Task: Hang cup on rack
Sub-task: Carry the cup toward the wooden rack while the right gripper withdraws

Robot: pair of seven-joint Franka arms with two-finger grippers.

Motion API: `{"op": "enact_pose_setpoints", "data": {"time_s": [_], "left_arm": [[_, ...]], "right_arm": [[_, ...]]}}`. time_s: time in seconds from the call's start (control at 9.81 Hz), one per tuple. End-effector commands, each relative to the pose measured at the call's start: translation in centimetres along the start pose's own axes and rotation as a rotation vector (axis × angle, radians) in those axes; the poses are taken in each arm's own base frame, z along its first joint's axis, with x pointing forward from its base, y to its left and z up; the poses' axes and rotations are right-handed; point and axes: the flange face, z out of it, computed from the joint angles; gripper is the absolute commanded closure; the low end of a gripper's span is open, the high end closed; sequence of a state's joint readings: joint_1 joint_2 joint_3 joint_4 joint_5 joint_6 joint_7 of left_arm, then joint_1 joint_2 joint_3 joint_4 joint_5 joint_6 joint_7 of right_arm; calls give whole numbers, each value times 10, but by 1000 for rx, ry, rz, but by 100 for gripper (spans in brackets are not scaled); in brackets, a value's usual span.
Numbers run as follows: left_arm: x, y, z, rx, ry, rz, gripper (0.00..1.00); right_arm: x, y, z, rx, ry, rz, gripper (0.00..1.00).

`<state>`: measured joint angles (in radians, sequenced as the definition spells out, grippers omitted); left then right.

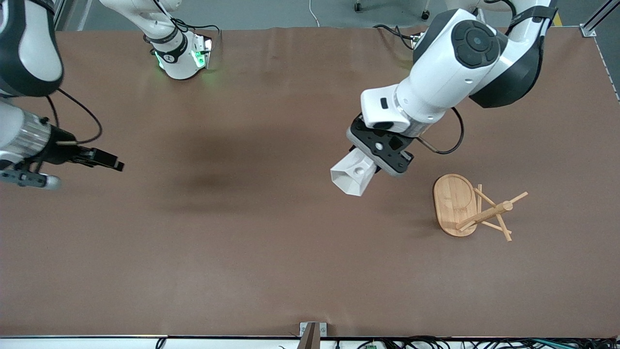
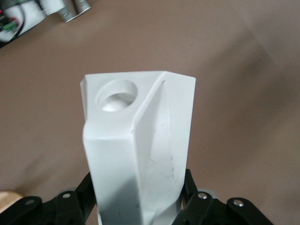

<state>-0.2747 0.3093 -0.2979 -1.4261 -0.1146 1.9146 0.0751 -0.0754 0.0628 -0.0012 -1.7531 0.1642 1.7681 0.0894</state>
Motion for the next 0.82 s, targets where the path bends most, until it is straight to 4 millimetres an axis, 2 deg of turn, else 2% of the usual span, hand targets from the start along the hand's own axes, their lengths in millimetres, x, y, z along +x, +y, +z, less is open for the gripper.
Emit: {"op": "enact_pose_setpoints", "data": {"time_s": [0.0, 0.1, 0.2, 0.31, 0.41, 0.51, 0.71], "left_arm": [[-14, -19, 11, 103, -95, -194, 100], [-19, -24, 9, 172, -110, -223, 99], [-34, -29, 19, 185, -144, -232, 99], [-54, -54, 21, 191, -156, -275, 95], [-79, -63, 28, 140, -147, -253, 100], [-102, -90, 36, 137, -134, -246, 100], [-125, -127, 50, 142, -156, -210, 100]], "right_arm": [[-12, 9, -72, -114, 28, 1, 0], [-18, 7, -100, -144, 37, -1, 0], [-27, 7, -116, -149, 11, 13, 0], [-37, 5, -129, -146, 7, 50, 0], [-51, 5, -145, -137, 29, 69, 0], [-53, 6, -145, -140, 18, 63, 0], [-50, 15, -148, -149, 29, 70, 0]]}}
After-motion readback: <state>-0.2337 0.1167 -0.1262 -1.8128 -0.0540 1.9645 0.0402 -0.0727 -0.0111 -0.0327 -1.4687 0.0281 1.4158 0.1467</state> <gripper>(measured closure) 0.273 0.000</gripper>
